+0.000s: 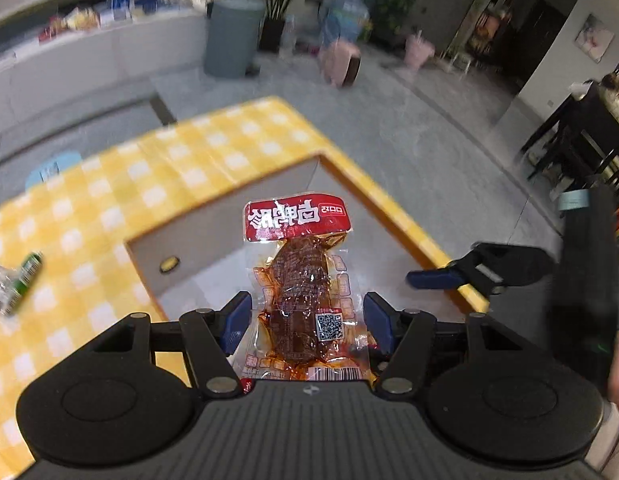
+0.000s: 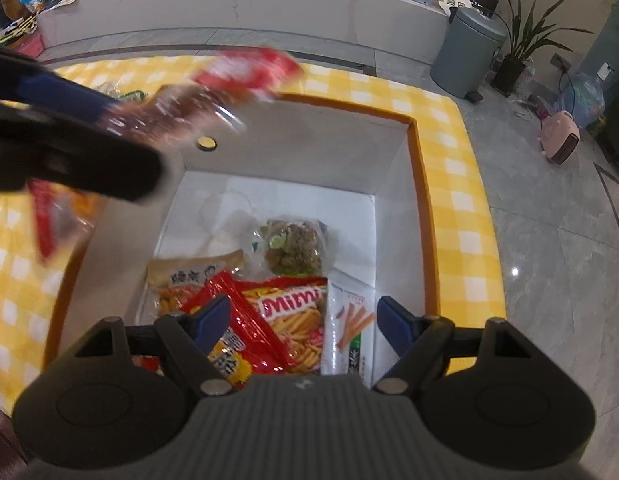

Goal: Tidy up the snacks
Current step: 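Carry the red-labelled meat packet with the left tool over the box and open it, then lift both tools out of the box back toward the remaining snacks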

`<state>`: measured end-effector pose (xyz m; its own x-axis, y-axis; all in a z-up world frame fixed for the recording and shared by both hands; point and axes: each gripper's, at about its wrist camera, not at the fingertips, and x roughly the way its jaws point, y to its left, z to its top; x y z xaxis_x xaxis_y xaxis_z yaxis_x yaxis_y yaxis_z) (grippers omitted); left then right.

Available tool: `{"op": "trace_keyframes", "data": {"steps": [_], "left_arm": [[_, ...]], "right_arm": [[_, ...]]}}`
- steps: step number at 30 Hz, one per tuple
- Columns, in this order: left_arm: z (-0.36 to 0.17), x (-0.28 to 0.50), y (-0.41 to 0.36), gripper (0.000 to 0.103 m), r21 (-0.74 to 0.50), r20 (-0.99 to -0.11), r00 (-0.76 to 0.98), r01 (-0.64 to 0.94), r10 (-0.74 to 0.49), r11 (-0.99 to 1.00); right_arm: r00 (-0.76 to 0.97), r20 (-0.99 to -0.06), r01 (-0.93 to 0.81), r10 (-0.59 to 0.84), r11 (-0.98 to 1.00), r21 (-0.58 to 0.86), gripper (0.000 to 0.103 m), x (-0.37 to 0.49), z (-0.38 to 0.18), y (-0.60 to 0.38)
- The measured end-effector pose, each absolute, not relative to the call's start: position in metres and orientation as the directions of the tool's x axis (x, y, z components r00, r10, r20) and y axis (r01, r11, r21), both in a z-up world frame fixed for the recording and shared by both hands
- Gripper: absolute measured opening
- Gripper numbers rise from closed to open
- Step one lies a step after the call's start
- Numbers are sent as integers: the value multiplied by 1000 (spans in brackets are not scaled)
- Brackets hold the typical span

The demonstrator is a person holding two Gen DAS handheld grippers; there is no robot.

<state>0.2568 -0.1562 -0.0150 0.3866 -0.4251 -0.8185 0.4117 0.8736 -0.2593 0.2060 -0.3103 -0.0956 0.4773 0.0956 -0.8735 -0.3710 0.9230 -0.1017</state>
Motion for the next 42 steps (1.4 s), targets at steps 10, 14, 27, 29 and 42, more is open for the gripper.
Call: {"op": "trace_keyframes", "data": {"steps": [10, 14, 27, 29, 42], "left_arm": [[-68, 275, -183, 71, -40, -918, 342, 423, -200, 905], [-76, 277, -185, 71, 9, -927, 342, 436, -156, 900], [-80, 272, -188, 79, 41, -931, 340, 454, -131, 890], [-79, 271, -188, 79, 31, -933, 331, 463, -140, 886], [-48, 250, -164, 85, -62, -880, 404, 423, -249, 904]], "right_arm": [[456, -883, -378, 107, 922, -84, 78, 210, -106, -314], [451, -886, -381, 109, 921, -81, 78, 211, -109, -312], [442, -891, -385, 108, 919, -79, 78, 212, -111, -313], [442, -891, -382, 108, 921, -78, 78, 212, -110, -314], [456, -883, -362, 113, 930, -68, 80, 210, -105, -317]]}}
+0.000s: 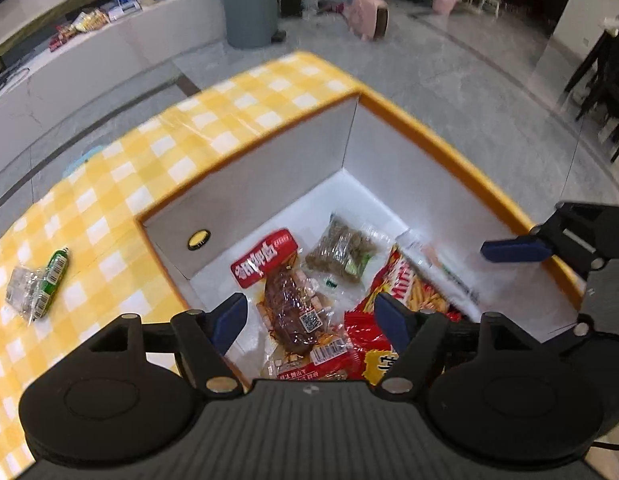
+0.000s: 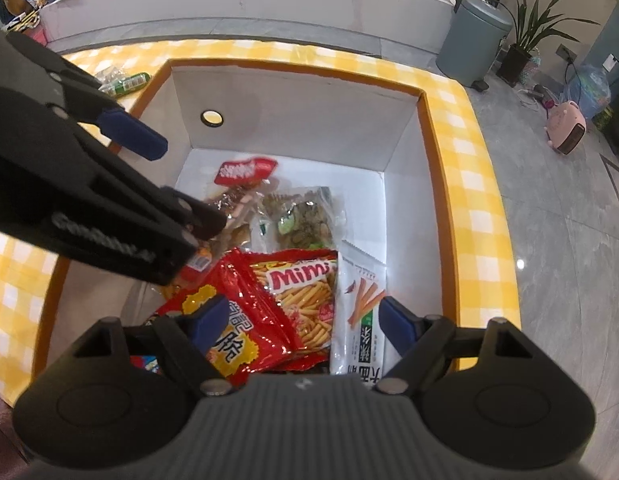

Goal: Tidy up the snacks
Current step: 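Lift both tools out of the box back toward the remaining snacks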

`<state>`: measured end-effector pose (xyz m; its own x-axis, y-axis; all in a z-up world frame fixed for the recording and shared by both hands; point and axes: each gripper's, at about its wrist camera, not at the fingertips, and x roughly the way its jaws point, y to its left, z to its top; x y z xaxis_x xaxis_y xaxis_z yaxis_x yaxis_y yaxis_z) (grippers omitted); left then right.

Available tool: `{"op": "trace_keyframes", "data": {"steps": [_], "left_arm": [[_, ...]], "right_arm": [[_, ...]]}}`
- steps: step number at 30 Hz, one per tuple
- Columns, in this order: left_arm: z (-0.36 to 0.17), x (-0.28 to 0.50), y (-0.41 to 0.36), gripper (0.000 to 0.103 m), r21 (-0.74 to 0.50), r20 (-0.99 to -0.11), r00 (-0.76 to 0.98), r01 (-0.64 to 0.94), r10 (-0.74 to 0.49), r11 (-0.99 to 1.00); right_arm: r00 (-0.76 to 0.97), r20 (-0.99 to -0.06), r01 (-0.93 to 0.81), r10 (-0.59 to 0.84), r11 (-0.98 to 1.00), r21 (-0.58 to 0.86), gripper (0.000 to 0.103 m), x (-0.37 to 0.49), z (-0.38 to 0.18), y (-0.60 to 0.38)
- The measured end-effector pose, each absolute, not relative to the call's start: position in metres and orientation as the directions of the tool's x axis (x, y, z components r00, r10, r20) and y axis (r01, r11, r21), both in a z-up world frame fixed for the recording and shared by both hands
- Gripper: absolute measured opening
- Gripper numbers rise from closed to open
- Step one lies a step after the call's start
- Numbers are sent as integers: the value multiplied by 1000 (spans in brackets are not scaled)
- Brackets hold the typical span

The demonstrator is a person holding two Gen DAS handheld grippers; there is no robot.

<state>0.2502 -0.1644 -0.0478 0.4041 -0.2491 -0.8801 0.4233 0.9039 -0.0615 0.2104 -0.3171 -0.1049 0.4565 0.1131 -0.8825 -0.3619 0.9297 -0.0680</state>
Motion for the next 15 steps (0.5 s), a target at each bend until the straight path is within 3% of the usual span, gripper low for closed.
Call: {"op": "trace_keyframes", "data": {"steps": [10, 15], "left_arm": [[-6, 186, -116, 85, -40, -749, 607, 357, -265, 933], [-4, 157, -84, 85, -46, -723, 646, 308, -244, 950]], "right_arm": [[595, -789, -288, 152, 957, -33, 80, 181, -85, -311], [655, -733, -253, 183, 967, 15, 80, 164, -82, -298]]}}
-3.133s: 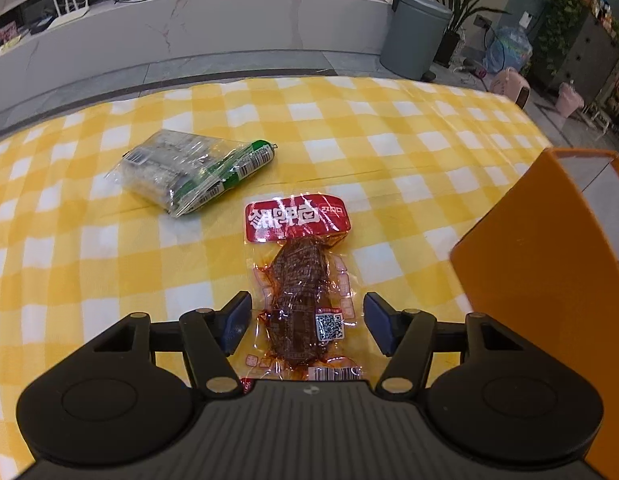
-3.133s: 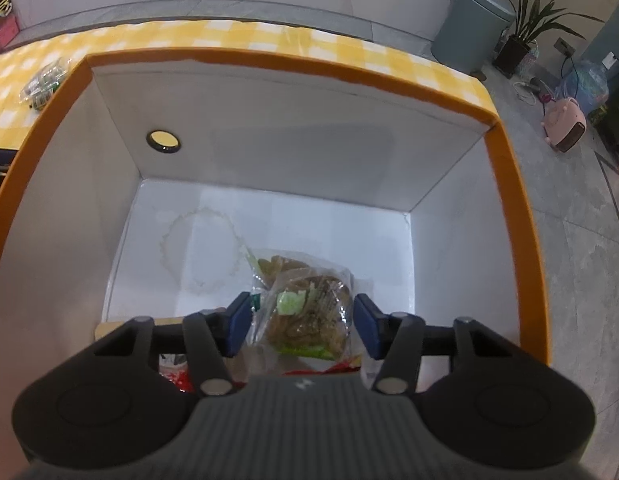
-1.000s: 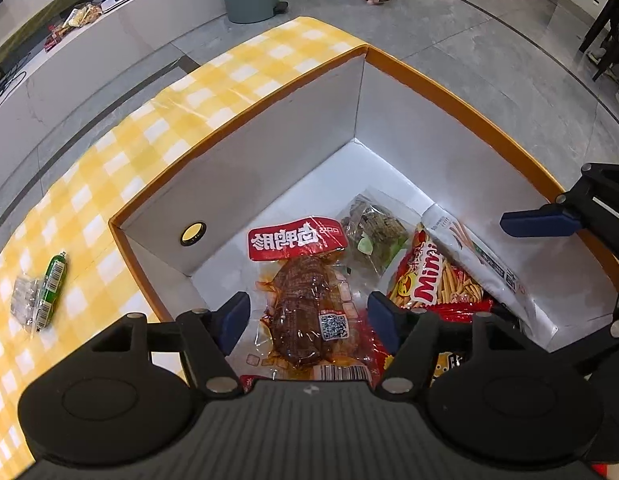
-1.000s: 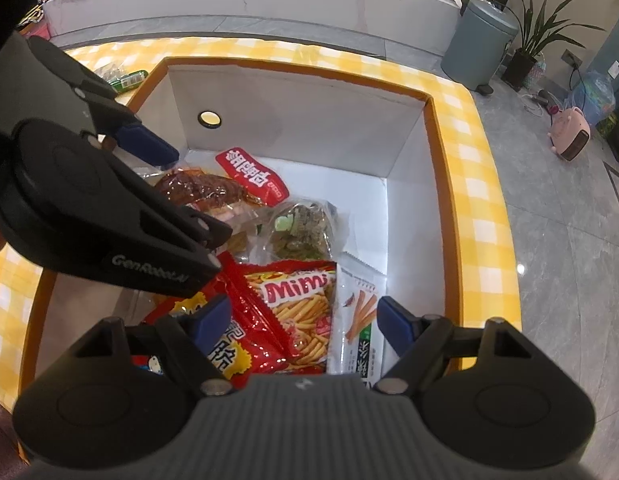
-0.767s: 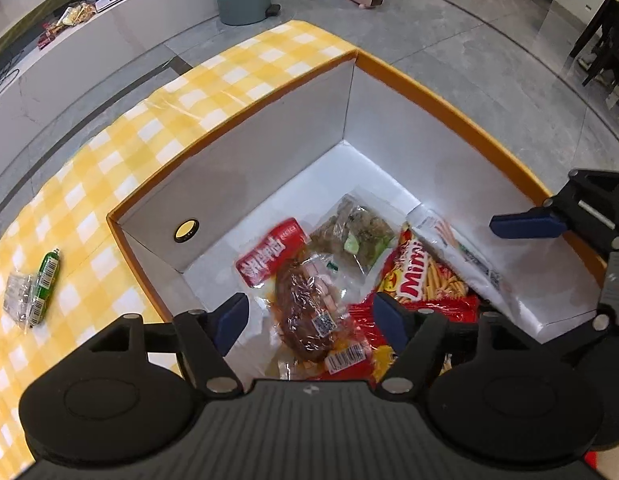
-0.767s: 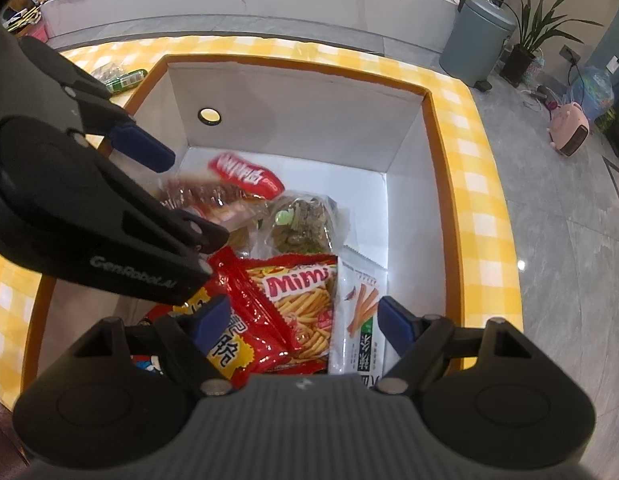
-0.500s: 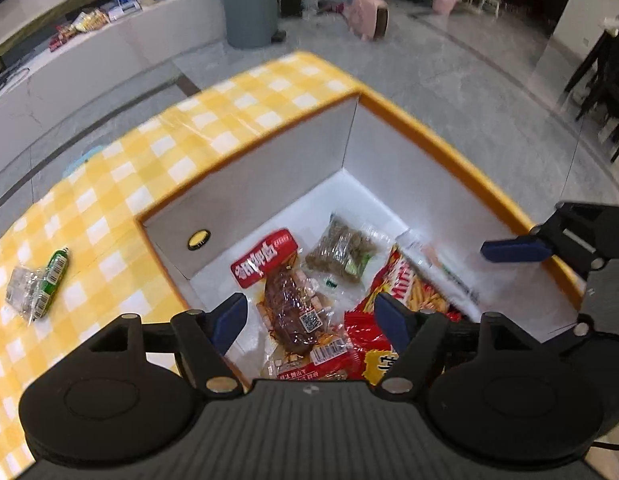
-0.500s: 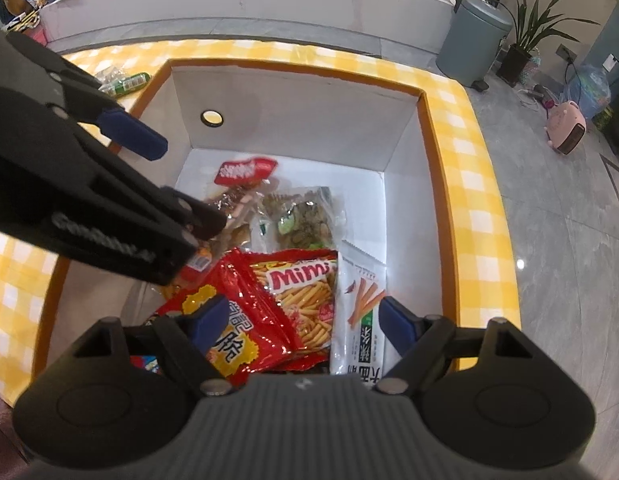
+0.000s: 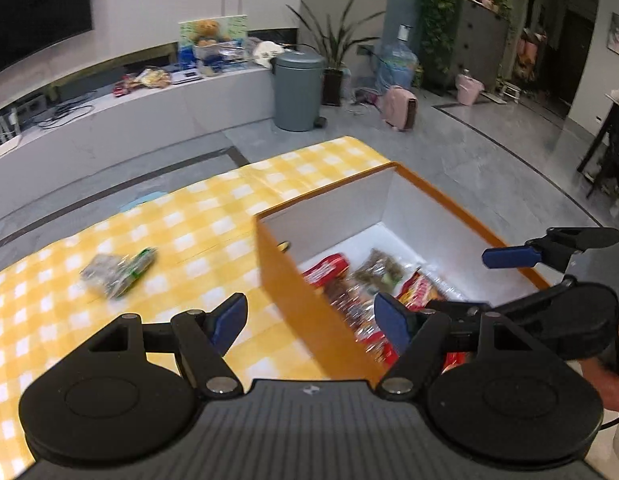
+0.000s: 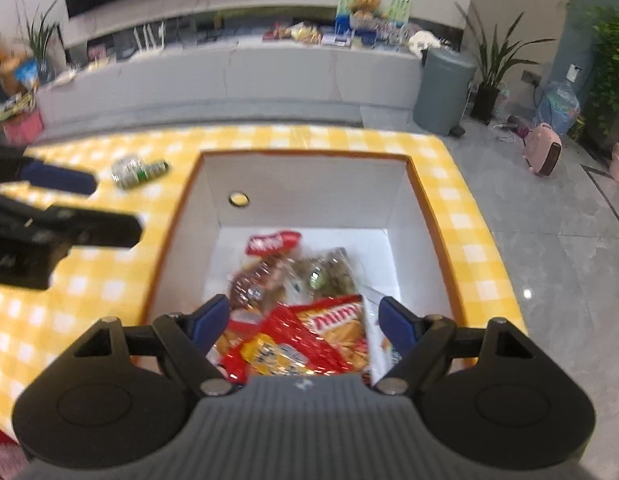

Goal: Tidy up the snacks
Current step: 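Lift both tools out of the box back toward the remaining snacks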

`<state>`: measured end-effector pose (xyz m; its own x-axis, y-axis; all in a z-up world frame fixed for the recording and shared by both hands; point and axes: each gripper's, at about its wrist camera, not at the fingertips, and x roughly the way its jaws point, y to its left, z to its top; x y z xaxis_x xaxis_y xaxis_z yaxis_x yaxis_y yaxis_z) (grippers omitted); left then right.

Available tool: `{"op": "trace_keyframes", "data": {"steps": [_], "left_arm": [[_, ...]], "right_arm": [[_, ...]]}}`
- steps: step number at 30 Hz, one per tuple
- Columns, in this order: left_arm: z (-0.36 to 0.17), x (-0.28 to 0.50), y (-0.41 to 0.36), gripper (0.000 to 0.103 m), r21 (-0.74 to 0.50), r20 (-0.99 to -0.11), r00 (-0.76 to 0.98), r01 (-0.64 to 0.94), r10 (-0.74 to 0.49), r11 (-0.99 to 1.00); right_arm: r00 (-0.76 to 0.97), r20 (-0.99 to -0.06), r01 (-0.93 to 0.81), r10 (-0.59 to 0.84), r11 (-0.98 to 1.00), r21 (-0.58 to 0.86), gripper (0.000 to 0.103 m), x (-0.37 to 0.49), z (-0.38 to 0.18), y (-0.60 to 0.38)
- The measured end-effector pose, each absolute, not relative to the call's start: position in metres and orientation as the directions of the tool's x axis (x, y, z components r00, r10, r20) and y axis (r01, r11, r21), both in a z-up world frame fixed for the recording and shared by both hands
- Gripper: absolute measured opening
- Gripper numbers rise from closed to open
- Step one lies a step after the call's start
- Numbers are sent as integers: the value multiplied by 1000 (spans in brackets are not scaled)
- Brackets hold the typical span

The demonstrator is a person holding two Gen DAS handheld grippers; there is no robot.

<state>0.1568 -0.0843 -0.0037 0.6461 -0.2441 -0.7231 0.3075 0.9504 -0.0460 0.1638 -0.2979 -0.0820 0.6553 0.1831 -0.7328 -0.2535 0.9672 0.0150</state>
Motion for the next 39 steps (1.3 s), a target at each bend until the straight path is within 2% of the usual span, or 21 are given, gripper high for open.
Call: {"op": "trace_keyframes", "data": {"steps": [9, 11, 14, 19, 23, 29, 33, 39], "left_arm": [[-23, 112, -22, 85, -62, -693, 702, 164, -161, 984], [-30, 104, -8, 85, -69, -693, 707, 132, -142, 989], [-39, 92, 12, 85, -52, -688, 719, 81, -95, 995], [-48, 70, 35, 85, -11, -615, 788, -27, 15, 1000], [-52, 63, 54, 85, -22, -578, 815, -73, 46, 997], [-60, 70, 76, 85, -43, -529, 842, -156, 110, 987], [-66, 85, 95, 85, -88, -561, 824, -152, 77, 984], [-78, 119, 111, 85, -46, -599, 798, -123, 71, 991]], "right_arm": [[746, -625, -290, 230, 957, 7, 80, 121, -79, -239], [769, -598, -293, 226, 956, -15, 88, 111, -80, -223], [795, -559, -308, 234, 950, -40, 88, 99, -83, -200], [805, -523, -329, 281, 944, 0, 88, 94, -93, -169], [811, -496, -347, 311, 938, 21, 87, 96, -107, -149], [799, -520, -350, 302, 937, 6, 87, 117, -123, -120], [793, -531, -353, 298, 936, -2, 87, 139, -130, -102], [785, -538, -350, 308, 936, 25, 87, 176, -138, -86]]}}
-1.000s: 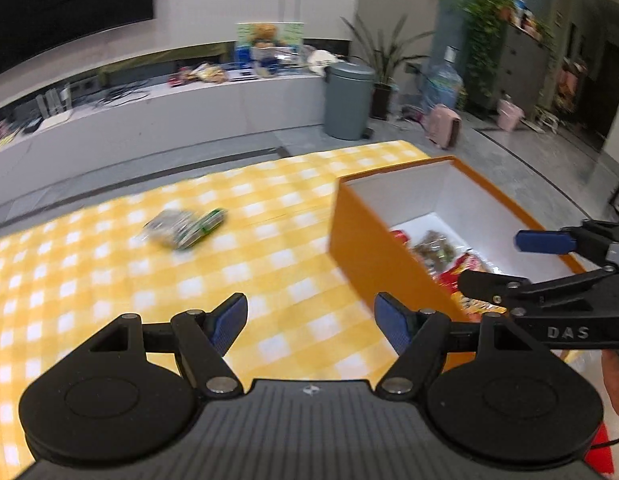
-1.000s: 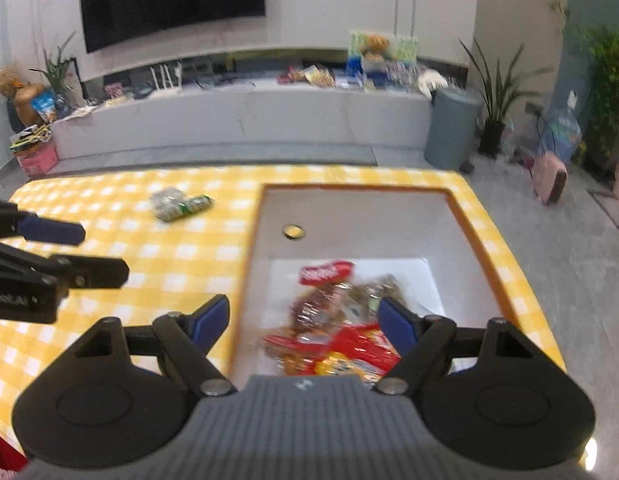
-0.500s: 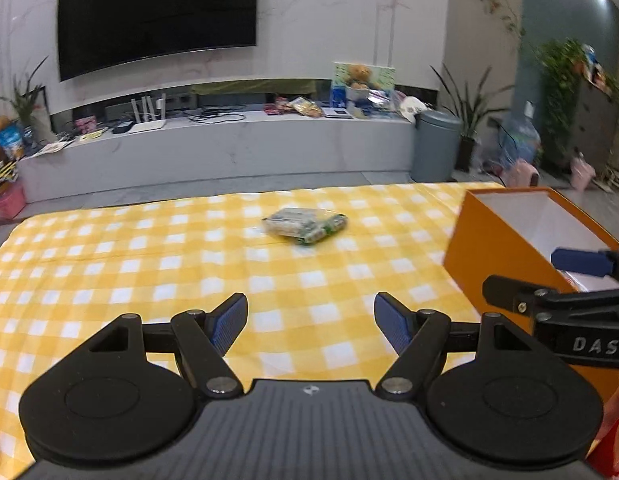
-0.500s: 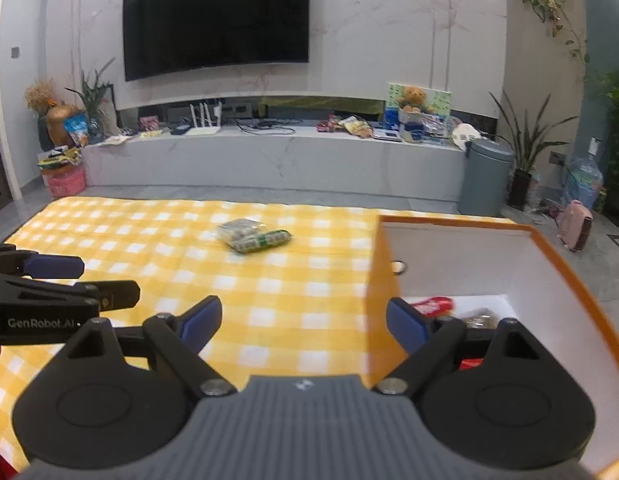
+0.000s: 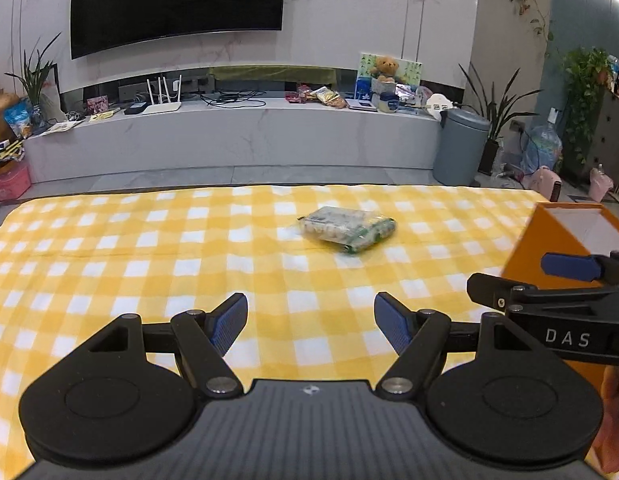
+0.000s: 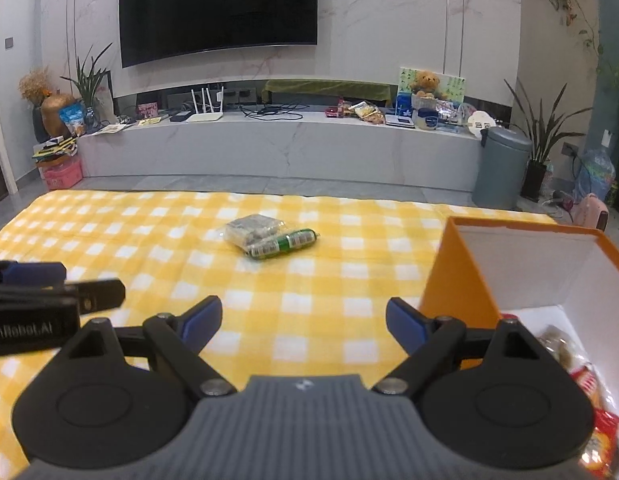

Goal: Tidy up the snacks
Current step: 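Lift both tools out of the box back toward the remaining snacks, then lower both tools to the clear snack tray and green sausage stick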

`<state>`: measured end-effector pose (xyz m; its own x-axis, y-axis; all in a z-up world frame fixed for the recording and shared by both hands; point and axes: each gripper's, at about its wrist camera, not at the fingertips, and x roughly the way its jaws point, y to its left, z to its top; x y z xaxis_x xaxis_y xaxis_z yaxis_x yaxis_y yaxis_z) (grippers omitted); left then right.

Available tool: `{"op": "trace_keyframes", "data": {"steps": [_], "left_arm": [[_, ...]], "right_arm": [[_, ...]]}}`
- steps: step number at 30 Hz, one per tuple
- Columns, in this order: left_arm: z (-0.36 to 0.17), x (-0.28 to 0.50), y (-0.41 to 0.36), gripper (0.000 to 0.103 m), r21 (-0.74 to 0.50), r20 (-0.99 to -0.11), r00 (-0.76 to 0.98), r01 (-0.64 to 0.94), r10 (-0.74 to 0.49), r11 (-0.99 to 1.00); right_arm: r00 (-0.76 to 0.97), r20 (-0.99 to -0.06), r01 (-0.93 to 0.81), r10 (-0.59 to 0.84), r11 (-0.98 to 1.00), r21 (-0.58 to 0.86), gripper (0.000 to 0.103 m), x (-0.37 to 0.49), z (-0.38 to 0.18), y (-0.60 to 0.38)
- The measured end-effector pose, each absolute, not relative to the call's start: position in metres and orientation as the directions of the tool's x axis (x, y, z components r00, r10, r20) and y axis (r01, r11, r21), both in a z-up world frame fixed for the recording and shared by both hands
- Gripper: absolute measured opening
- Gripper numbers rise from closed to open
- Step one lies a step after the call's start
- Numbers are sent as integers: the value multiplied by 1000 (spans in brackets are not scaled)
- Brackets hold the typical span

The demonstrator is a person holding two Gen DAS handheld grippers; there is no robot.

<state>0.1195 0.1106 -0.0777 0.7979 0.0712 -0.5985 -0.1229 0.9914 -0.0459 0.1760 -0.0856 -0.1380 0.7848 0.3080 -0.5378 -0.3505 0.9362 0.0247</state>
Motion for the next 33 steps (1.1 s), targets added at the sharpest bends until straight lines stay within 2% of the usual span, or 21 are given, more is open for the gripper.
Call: {"op": "trace_keyframes", "data": {"steps": [3, 6, 8, 11, 17, 18, 21, 25, 27, 29, 33], "left_arm": [[-81, 133, 116, 85, -38, -595, 802, -94, 53, 995], [-86, 150, 123, 85, -71, -627, 779, -52, -4, 996], [-89, 162, 129, 81, -107, -647, 761, -30, -47, 994], [-91, 177, 134, 76, -133, -657, 749, -3, -86, 991], [-95, 211, 140, 76, -140, -676, 729, 16, -108, 990], [-96, 216, 141, 73, -136, -688, 719, 0, -95, 991], [-97, 232, 150, 70, -186, -709, 696, -28, -114, 982], [-97, 248, 162, 70, -249, -716, 688, -96, -117, 964], [-100, 254, 169, 70, -288, -716, 687, -130, -123, 949], [-103, 260, 175, 70, -332, -713, 686, -148, -145, 932], [-108, 271, 188, 75, -412, -712, 677, -188, -186, 892]], "right_arm": [[779, -549, -364, 303, 931, -2, 87, 194, -142, -76], [773, -555, -380, 308, 925, -16, 86, 214, -146, -69], [759, -567, -396, 320, 918, -11, 76, 225, -149, -65], [747, -585, -409, 316, 912, -29, 69, 242, -155, -58], [735, -603, -361, 309, 932, 37, 67, 277, -154, -53], [728, -608, -364, 317, 930, 48, 67, 284, -151, -50], [736, -615, -359, 283, 933, 0, 66, 301, -146, -36], [723, -645, -312, 247, 950, 15, 50, 333, -147, -27], [711, -667, -282, 220, 959, 16, 48, 352, -151, -23], [696, -693, -269, 191, 963, -6, 41, 370, -158, -18], [666, -725, -322, 175, 944, -68, 34, 390, -175, -3]]}}
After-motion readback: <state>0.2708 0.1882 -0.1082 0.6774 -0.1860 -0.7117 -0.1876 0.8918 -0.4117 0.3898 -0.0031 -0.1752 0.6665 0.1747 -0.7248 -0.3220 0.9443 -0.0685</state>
